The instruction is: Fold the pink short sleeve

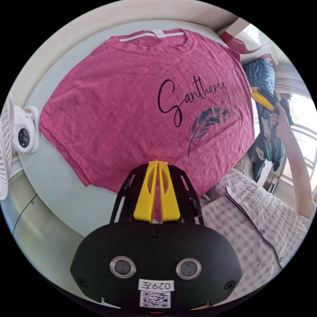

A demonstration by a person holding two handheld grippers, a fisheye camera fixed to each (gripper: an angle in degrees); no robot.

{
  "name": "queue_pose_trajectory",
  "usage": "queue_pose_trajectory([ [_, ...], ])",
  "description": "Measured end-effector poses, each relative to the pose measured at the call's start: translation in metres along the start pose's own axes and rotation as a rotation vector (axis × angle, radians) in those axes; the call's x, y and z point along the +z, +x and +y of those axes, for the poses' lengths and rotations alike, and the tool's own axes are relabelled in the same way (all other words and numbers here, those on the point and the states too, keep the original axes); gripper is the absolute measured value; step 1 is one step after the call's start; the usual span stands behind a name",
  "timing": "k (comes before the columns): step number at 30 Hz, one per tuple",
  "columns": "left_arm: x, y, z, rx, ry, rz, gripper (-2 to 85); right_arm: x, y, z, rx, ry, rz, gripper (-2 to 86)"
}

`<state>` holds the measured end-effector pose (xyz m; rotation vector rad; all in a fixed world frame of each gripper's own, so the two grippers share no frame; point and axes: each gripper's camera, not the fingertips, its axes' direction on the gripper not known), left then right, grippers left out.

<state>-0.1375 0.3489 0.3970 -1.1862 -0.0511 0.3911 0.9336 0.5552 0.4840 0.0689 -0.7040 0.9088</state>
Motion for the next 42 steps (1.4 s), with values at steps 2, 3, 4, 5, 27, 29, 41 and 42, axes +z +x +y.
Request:
queue_pose_trajectory([
  [2,-0.001,-0.003,-0.002,-0.027,0.007,0.032,-1.0,0.000,-0.003,-0.003,0.018,0.024,0.019,2.8],
  [3,-0.001,-0.004,-0.004,-0.045,0.013,0.052,-1.0,-0.002,-0.008,-0.003,0.017,0.053,0.043,2.4],
  [4,-0.001,-0.005,-0.005,-0.068,0.019,0.068,-1.0,-0.003,-0.017,-0.002,-0.031,0.065,0.052,2.2],
  [5,-0.001,-0.005,-0.006,-0.078,0.021,0.074,-1.0,-0.003,-0.025,-0.002,-0.070,0.066,0.058,2.2],
  [27,-0.010,0.057,-0.039,-0.269,-0.015,-0.142,-1.0,0.193,-0.194,-0.062,-0.670,-0.523,0.160,4.0],
  [29,-0.011,0.061,-0.040,-0.281,-0.017,-0.158,-1.0,0.212,-0.217,-0.065,-0.721,-0.544,-0.040,2.2],
  [41,-0.020,0.068,-0.030,-0.338,0.026,-0.157,-1.0,0.307,-0.218,-0.032,-0.886,-0.589,0.415,-0.4],
  [42,-0.020,0.070,-0.030,-0.326,0.019,-0.167,-1.0,0.317,-0.217,-0.033,-0.907,-0.591,0.435,-0.5],
])
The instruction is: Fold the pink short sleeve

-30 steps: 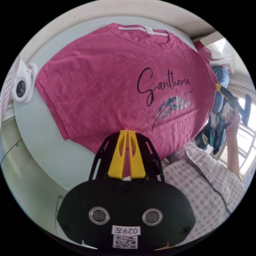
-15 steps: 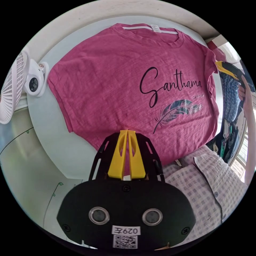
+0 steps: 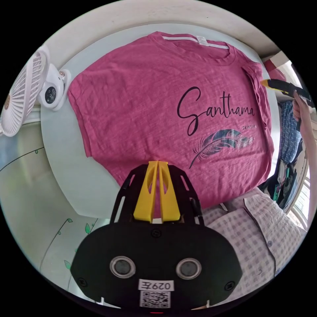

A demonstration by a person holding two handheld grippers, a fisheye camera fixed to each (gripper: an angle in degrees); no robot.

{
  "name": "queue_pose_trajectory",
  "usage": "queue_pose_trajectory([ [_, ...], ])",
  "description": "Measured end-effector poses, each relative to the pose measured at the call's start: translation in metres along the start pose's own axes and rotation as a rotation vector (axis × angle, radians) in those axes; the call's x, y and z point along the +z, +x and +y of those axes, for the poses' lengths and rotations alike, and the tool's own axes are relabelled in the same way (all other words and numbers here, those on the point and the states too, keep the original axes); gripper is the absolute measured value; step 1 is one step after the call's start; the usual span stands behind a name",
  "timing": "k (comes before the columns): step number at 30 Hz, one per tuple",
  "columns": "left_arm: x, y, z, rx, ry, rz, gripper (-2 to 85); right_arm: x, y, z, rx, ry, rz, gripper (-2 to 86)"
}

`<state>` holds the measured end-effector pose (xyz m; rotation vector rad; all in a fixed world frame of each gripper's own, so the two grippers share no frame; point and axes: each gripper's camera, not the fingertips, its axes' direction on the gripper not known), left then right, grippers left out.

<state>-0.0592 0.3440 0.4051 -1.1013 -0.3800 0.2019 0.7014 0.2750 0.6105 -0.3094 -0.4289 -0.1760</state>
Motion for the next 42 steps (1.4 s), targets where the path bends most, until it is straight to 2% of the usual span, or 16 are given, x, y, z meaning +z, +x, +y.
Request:
queue_pose_trajectory([
  [2,-0.001,0.002,0.000,0.015,-0.011,-0.014,-1.0,-0.001,0.010,-0.008,0.116,0.044,0.019,-0.5],
  [4,-0.003,0.001,-0.001,0.022,-0.030,-0.020,-1.0,-0.011,0.011,-0.011,0.196,0.158,0.136,-0.5],
  [5,-0.004,0.001,-0.001,0.022,-0.035,-0.019,-1.0,-0.012,0.008,-0.012,0.162,0.183,0.105,-0.5],
  [7,-0.006,-0.003,0.001,0.021,-0.046,-0.015,-1.0,-0.002,-0.005,-0.025,0.048,0.185,-0.109,-0.5],
  [8,-0.006,-0.003,0.001,0.022,-0.046,-0.014,-1.0,0.003,-0.009,-0.030,0.033,0.170,-0.126,-0.5],
  [13,-0.012,-0.015,0.015,0.020,-0.015,0.009,-1.0,0.061,-0.033,-0.077,0.034,-0.031,0.039,-0.5],
  [14,-0.013,-0.017,0.017,0.015,-0.011,0.014,-1.0,0.061,-0.031,-0.079,0.061,-0.024,0.042,-0.5],
  [15,-0.014,-0.021,0.020,0.007,-0.005,0.022,-1.0,0.058,-0.027,-0.081,0.136,-0.003,0.105,-0.5],
  [17,-0.016,-0.026,0.024,0.001,0.001,0.027,-1.0,0.052,-0.034,-0.080,0.145,0.040,0.248,-0.5],
  [20,-0.019,-0.033,0.033,0.000,0.015,0.024,-1.0,0.054,-0.060,-0.076,0.015,0.104,0.065,-0.6],
  [23,-0.023,-0.041,0.043,0.005,0.035,0.023,-1.0,0.079,-0.080,-0.078,0.008,0.063,0.081,-0.6],
  [25,-0.026,-0.049,0.050,0.008,0.043,0.031,-1.0,0.111,-0.081,-0.084,0.054,-0.064,0.163,-0.6],
  [28,-0.029,-0.062,0.057,0.007,0.040,0.047,-1.0,0.122,-0.080,-0.080,0.143,0.025,0.103,-0.5],
  [35,-0.038,-0.095,0.077,0.002,0.058,0.090,-1.0,0.169,-0.136,-0.027,-0.043,0.108,-0.004,-0.4],
  [39,-0.045,-0.113,0.093,0.082,0.119,0.100,-1.0,0.203,-0.197,0.010,-0.126,0.177,-0.127,-0.3],
  [42,-0.052,-0.135,0.129,0.171,0.302,0.135,-1.0,0.244,-0.266,0.019,-0.215,0.128,-0.042,0.0],
])
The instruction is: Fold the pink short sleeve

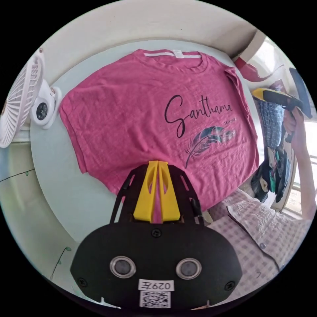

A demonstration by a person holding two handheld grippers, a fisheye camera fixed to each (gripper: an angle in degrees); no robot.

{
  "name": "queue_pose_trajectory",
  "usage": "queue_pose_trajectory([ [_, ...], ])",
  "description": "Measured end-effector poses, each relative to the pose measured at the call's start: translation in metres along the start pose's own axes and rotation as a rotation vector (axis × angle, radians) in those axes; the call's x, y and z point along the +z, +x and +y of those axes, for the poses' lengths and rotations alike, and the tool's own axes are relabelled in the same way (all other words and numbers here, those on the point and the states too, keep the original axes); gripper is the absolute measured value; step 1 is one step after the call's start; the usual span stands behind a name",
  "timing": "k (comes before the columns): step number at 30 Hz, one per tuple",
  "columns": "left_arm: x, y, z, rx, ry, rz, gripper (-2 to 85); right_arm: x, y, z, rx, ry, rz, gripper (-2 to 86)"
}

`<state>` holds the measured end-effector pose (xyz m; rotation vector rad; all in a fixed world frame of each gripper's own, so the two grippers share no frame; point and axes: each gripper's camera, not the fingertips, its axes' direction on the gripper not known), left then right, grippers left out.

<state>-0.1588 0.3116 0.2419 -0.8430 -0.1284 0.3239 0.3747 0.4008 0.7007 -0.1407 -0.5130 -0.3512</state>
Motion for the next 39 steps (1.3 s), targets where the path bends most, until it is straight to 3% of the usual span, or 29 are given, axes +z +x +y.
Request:
queue_pose_trajectory([
  [2,-0.016,-0.022,0.031,-0.029,0.042,0.014,-1.0,0.036,-0.044,-0.008,-0.062,-0.071,0.027,0.5],
  [7,-0.041,-0.125,0.122,-0.101,0.080,0.279,-1.0,0.159,-0.165,-0.057,-0.208,-0.174,0.018,7.2],
  [11,-0.065,-0.177,0.158,-0.114,0.093,0.304,-1.0,0.224,-0.216,-0.087,-0.245,-0.214,0.053,9.5],
  [16,-0.095,-0.224,0.183,-0.121,0.150,0.346,-1.0,0.286,-0.241,-0.101,-0.256,-0.237,0.261,6.7],
  [20,-0.093,-0.242,0.187,-0.129,0.149,0.409,-1.0,0.297,-0.233,-0.102,-0.177,-0.223,0.273,1.7],
  [23,-0.089,-0.250,0.183,-0.107,0.133,0.453,-1.0,0.266,-0.202,-0.084,-0.003,-0.001,0.038,0.5],
  [25,-0.090,-0.256,0.173,-0.058,0.104,0.450,-1.0,0.239,-0.156,-0.046,0.231,0.200,-0.153,0.5],
  [27,-0.090,-0.260,0.164,-0.022,0.088,0.453,-1.0,0.234,-0.124,-0.013,0.353,0.261,-0.143,0.8],
  [29,-0.088,-0.262,0.152,0.015,0.068,0.471,-1.0,0.240,-0.101,0.009,0.421,0.201,-0.052,1.4],
  [31,-0.085,-0.262,0.136,0.060,0.037,0.500,-1.0,0.258,-0.078,0.022,0.435,0.068,-0.166,4.1],
  [34,-0.084,-0.260,0.123,0.102,0.012,0.513,-1.0,0.249,-0.072,0.023,0.450,0.127,-0.118,9.4],
  [39,-0.081,-0.267,0.120,0.117,-0.014,0.513,-1.0,0.252,-0.093,-0.043,0.239,0.062,0.032,14.2],
])
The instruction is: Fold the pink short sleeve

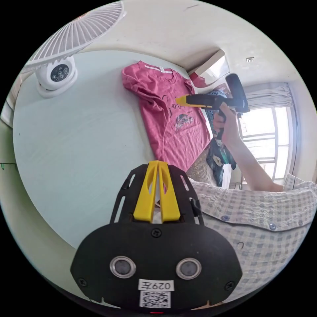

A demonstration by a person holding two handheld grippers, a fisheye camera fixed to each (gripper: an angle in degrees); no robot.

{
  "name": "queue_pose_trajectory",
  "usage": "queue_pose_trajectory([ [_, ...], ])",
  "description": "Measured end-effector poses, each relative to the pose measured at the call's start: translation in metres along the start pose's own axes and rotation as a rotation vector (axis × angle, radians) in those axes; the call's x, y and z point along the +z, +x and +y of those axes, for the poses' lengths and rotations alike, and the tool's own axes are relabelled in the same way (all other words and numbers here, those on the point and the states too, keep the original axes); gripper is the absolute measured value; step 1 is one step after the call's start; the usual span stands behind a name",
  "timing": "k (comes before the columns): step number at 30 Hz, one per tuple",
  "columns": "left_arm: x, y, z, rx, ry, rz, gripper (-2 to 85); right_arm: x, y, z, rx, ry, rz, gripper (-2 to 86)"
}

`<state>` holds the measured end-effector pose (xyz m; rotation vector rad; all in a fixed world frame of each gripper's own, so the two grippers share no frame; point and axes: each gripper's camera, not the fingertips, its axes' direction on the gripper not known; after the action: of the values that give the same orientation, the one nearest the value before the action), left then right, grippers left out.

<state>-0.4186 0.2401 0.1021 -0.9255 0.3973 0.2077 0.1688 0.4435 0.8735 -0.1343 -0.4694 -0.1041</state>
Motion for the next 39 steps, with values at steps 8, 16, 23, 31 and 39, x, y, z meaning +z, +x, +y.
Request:
queue_pose_trajectory([
  [8,-0.015,-0.031,0.017,-0.106,0.050,0.026,-1.0,0.098,-0.089,-0.048,-0.510,-0.257,0.411,16.2],
  [16,-0.022,-0.064,0.030,-0.209,0.080,0.069,-1.0,0.049,-0.019,-0.103,-0.254,0.027,-0.215,2.2],
  [23,-0.019,-0.071,0.011,-0.188,0.048,0.095,-1.0,0.048,0.121,-0.117,0.154,-0.041,-0.345,11.7],
  [31,0.009,-0.060,-0.030,-0.135,-0.060,0.077,-0.8,0.059,0.155,-0.071,0.139,-0.025,-0.309,10.2],
  [39,0.045,-0.008,-0.089,-0.024,-0.111,-0.117,9.2,0.074,0.147,-0.049,0.060,-0.030,-0.162,3.8],
])
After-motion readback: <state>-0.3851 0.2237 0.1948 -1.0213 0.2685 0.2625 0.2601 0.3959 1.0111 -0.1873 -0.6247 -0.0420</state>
